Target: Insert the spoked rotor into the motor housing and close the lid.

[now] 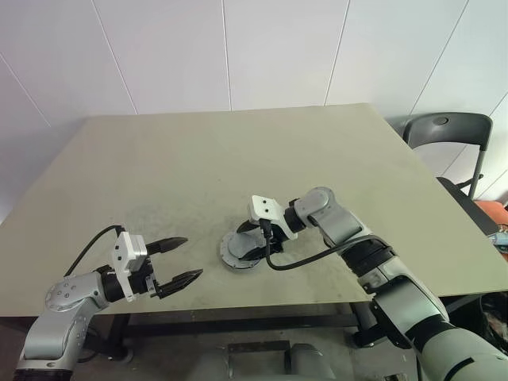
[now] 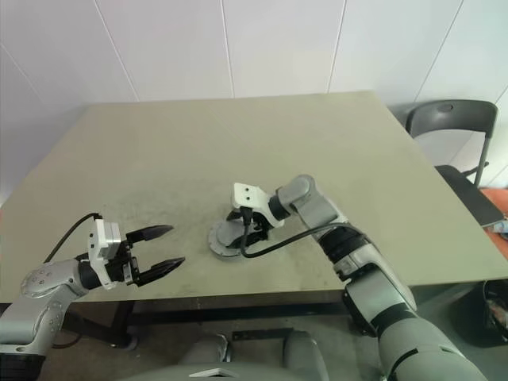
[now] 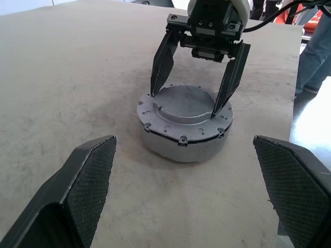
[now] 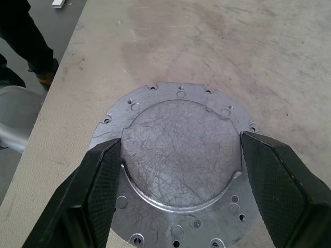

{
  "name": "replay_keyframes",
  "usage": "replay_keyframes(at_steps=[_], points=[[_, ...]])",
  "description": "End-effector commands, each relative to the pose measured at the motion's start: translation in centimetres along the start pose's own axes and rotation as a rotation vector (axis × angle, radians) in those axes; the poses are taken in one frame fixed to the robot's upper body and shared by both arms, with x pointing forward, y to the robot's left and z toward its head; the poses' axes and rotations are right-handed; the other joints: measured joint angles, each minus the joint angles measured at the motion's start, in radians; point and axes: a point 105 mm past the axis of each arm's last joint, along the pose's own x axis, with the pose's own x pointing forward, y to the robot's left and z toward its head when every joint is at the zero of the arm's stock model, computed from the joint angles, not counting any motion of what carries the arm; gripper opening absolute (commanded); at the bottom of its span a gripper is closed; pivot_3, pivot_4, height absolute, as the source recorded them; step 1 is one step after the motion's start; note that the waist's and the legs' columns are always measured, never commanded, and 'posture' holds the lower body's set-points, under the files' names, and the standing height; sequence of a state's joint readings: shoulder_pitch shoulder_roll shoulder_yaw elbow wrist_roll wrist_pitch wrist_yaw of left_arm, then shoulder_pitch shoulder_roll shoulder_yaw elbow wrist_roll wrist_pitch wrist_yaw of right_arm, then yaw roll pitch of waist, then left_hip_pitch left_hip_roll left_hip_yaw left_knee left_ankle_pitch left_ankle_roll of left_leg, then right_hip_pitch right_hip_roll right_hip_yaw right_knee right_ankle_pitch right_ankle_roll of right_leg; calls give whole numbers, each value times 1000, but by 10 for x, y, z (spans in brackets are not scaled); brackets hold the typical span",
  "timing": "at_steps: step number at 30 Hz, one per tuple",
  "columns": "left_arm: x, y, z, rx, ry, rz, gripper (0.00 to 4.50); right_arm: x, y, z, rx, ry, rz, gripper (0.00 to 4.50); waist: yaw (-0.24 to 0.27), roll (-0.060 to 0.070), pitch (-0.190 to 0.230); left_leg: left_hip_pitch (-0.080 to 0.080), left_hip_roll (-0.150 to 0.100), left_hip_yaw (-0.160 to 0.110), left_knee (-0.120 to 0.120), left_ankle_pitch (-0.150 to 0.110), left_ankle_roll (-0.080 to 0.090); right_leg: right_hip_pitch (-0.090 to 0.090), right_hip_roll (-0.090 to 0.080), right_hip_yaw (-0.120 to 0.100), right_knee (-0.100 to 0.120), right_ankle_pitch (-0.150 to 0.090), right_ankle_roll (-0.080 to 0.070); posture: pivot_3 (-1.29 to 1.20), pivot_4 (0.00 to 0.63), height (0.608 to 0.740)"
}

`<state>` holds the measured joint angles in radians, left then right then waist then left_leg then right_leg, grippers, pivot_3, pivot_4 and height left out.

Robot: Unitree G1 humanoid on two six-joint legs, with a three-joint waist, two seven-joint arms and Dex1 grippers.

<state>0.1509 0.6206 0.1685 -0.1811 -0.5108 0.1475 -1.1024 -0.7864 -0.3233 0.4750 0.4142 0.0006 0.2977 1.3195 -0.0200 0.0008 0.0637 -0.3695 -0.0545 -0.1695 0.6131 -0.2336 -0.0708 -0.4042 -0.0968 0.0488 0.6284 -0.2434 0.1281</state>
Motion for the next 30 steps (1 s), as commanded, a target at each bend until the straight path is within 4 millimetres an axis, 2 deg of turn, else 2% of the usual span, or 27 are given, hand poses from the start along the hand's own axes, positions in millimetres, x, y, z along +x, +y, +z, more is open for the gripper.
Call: replay_keyframes(at_steps=[1,30], points=[[4,-2,10,38,-20,-17,4500,-2,-6,13,-54,-5,-21,3266,0,0,0,0,0,0,0,0,0,0,0,0,0,0,0,0,0,740],[4,0,6,49,4,0,4500,9,2,-9,-6,71,16,3266,-1,1,0,2,0,0,0,0,0,1,0,0,0,0,0,0,0,740]])
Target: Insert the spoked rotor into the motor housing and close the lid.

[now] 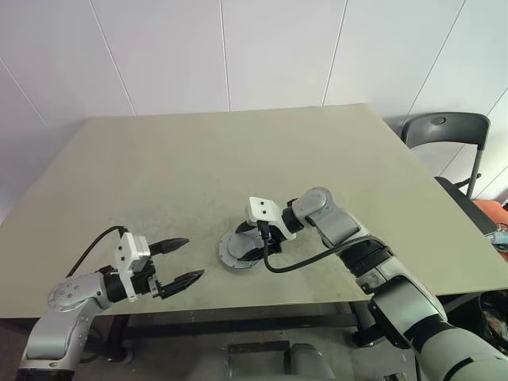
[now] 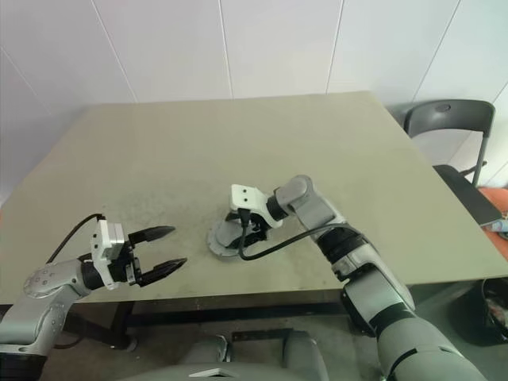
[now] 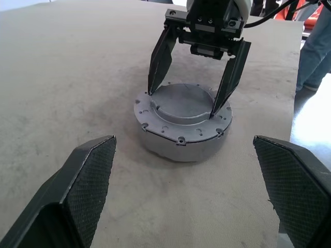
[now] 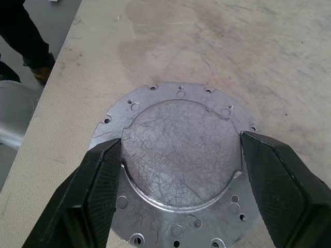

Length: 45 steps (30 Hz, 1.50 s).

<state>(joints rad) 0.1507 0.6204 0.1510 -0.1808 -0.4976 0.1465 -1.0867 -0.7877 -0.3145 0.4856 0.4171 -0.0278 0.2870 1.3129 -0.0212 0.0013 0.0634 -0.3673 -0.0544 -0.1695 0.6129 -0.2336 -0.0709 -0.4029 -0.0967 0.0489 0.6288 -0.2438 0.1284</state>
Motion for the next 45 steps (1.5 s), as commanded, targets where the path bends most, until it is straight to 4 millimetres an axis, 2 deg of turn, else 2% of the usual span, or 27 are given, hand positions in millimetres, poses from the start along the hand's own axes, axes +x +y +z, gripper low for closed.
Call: replay_keyframes(at_steps=[1,17,20,25,31,37,45], points=[[1,1,9,52,-9,-1,4500,6,3,-9,15,48,21,3266,0,0,0,0,0,0,0,0,0,0,0,0,0,0,0,0,0,740],[8,7,11,71,9,46,4500,5,3,-12,45,71,30,3266,1,0,0,9,0,0,-1,-2,-3,8,0,0,-1,-1,0,0,0,740],[9,7,10,29,-4,39,3899,5,3,-12,45,69,28,3266,0,1,0,9,0,0,-1,-2,-3,8,0,0,-2,-1,0,0,0,740],[14,13,7,41,5,60,2179,5,3,-10,46,63,27,3266,1,1,0,9,0,0,-2,-2,-3,8,0,0,-2,-1,0,0,0,740],[35,29,11,75,-22,100,76,6,2,-10,47,63,29,3266,1,1,0,10,0,0,-2,-2,-3,9,0,0,-2,-1,0,0,0,740],[66,33,6,16,-32,96,0,8,3,-9,45,58,28,3266,-1,1,0,10,0,0,-2,0,0,9,0,0,-2,-1,0,0,0,740],[81,23,-6,-57,35,37,0,9,3,-7,40,55,27,3266,-2,0,0,10,0,0,-2,0,0,9,0,0,-2,-1,0,0,0,740]])
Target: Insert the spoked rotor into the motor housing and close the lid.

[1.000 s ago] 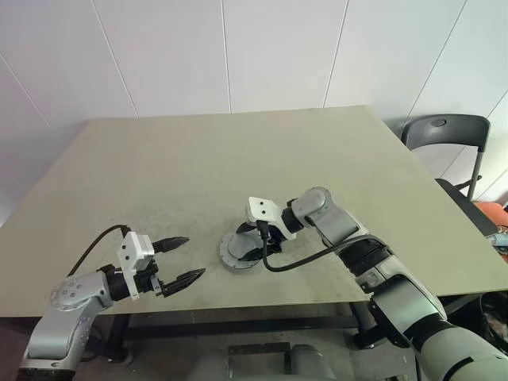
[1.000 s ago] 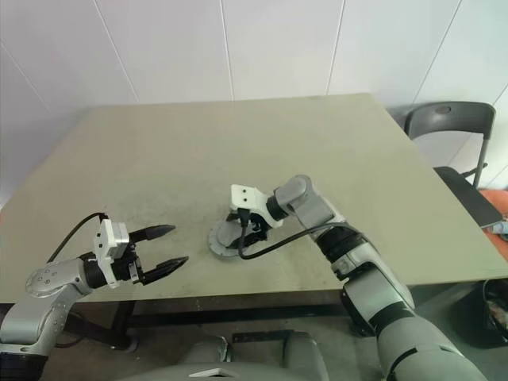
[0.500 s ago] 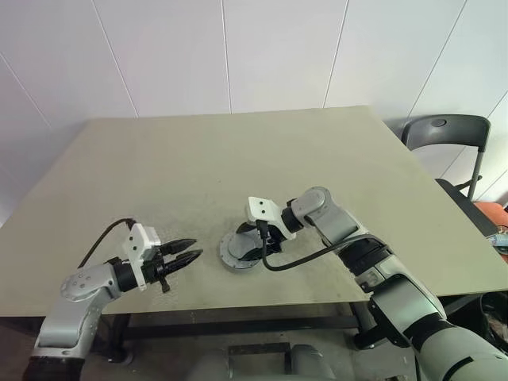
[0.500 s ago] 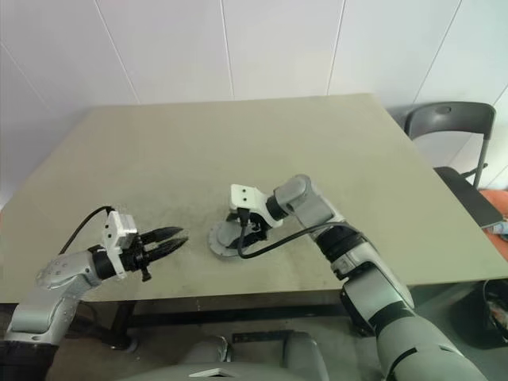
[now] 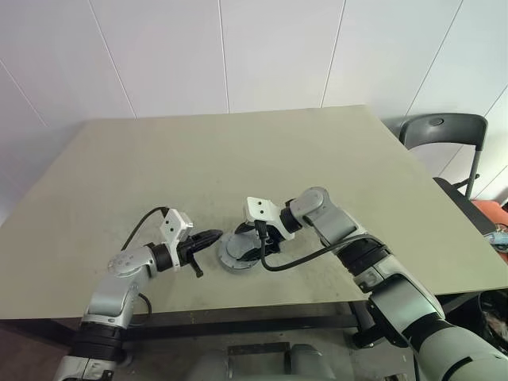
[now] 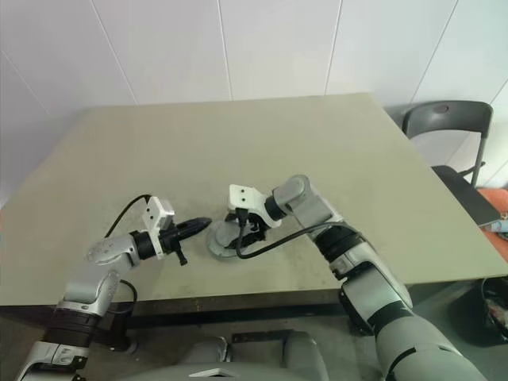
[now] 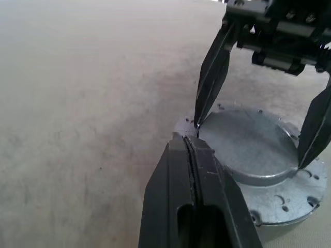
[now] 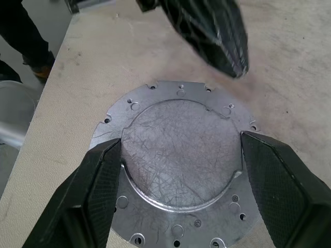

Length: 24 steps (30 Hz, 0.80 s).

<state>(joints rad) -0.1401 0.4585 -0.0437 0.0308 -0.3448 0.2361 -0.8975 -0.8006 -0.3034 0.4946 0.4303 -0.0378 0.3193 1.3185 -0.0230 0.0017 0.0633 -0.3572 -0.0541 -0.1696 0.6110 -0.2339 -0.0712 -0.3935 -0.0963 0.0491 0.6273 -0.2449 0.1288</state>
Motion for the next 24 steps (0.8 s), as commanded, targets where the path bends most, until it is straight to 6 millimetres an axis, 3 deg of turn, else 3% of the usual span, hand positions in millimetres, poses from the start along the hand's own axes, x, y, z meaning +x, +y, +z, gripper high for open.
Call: replay_keyframes(at_steps=[1,14,18,24], points=[[6,-4,4,3,15,-28,0,6,3,-7,16,36,16,3266,-1,0,0,0,0,0,0,0,0,0,0,0,0,0,0,0,0,740],[7,-13,-6,-31,76,-65,0,7,0,-4,23,24,-4,3266,-3,0,0,0,0,0,0,0,0,0,0,0,0,0,0,0,0,740],[6,-13,-5,-35,78,-65,0,5,-2,0,21,6,-16,4468,-12,0,0,0,0,0,0,0,0,0,0,0,0,0,0,0,0,740],[3,-15,-7,-37,91,-68,0,0,-4,10,12,-30,-29,4468,-15,0,0,-1,0,0,-2,0,0,1,0,0,-5,0,0,0,0,740]])
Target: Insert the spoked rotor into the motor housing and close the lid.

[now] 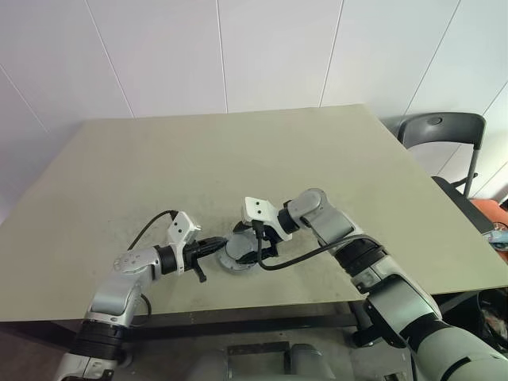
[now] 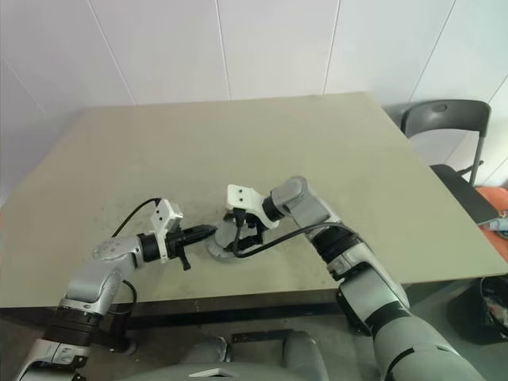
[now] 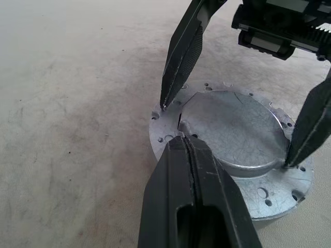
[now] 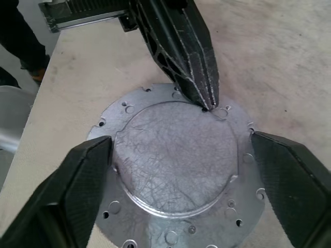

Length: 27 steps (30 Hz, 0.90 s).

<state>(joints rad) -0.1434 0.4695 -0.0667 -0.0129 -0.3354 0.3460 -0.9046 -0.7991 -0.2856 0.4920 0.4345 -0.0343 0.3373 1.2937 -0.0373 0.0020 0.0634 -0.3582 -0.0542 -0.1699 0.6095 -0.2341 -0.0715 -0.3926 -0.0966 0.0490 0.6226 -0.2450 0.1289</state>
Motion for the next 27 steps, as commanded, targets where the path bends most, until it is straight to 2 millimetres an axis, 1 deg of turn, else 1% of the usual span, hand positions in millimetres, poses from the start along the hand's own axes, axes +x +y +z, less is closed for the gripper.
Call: replay_keyframes(at_steps=[1,4,6,9,11,13,14,16,18,19,21,22,24,25,27], points=[[0,-8,-4,0,28,-33,0,-6,-4,11,-5,-31,-19,4468,-1,0,0,0,0,0,0,0,0,0,0,0,0,0,0,0,0,740],[-2,-8,-6,1,39,-35,0,-18,-6,25,7,-85,-29,4468,-1,0,0,0,0,0,-2,0,0,0,0,0,-2,0,0,0,0,740],[-2,-9,-7,-1,40,-36,0,-29,-8,33,30,-123,-38,4468,-1,0,0,-1,0,0,-3,0,0,-1,0,0,-3,0,0,0,0,740],[-2,-11,-8,6,46,-43,0,-48,-11,38,116,-180,-62,4468,0,0,0,-1,0,0,-5,0,0,-1,0,0,-4,0,0,0,0,740],[-2,-12,-8,9,47,-47,0,-65,-15,24,245,-197,-113,4468,-1,0,0,-1,0,0,-5,0,0,-1,0,0,-5,0,0,0,0,740],[-1,-13,-8,10,47,-52,0,-75,-15,8,354,-202,-145,4468,4,0,0,-2,0,0,-5,0,0,-1,0,0,-6,0,0,0,0,740],[-1,-13,-7,11,46,-54,0,-79,-15,4,406,-218,-159,4468,7,0,0,-2,0,0,-5,0,0,-1,0,0,-6,0,0,0,0,740],[0,-14,-6,13,43,-58,0,-83,-16,-6,510,-234,-199,4468,9,0,0,-2,0,0,-5,0,0,-1,-1,0,-8,0,0,0,0,740],[1,-15,-4,10,36,-61,0,-84,-16,-12,607,-253,-219,4468,11,1,0,-2,0,1,-5,0,0,-1,-1,0,-8,0,0,0,0,740],[1,-15,-4,12,34,-66,0,-84,-16,-15,677,-257,-224,4468,12,1,0,-3,0,1,-5,0,0,-2,-1,0,-8,0,0,0,0,740],[1,-16,-2,13,30,-76,0,-83,-12,-24,876,-245,-208,4468,17,1,0,-3,0,1,-5,0,0,-2,-1,0,-7,0,0,0,0,740],[1,-17,-1,13,28,-78,0,-82,-6,-25,989,-244,-161,4468,19,1,0,-3,0,1,-5,0,0,-2,-1,0,-7,0,0,0,0,740],[0,-17,-1,17,28,-84,0,-82,10,-23,1130,-213,-60,4468,23,1,0,-5,0,1,-5,0,0,-3,-1,0,-8,0,0,0,0,740],[0,-17,-1,17,28,-85,0,-82,14,-19,1171,-228,-20,4468,25,1,0,-8,0,1,-4,0,0,-5,-1,0,-8,1,-1,0,0,740],[-1,-16,-1,17,28,-83,0,-81,13,-16,1234,-263,13,4468,25,1,0,-11,0,0,-3,0,1,-7,-1,0,-8,2,-2,0,0,740]])
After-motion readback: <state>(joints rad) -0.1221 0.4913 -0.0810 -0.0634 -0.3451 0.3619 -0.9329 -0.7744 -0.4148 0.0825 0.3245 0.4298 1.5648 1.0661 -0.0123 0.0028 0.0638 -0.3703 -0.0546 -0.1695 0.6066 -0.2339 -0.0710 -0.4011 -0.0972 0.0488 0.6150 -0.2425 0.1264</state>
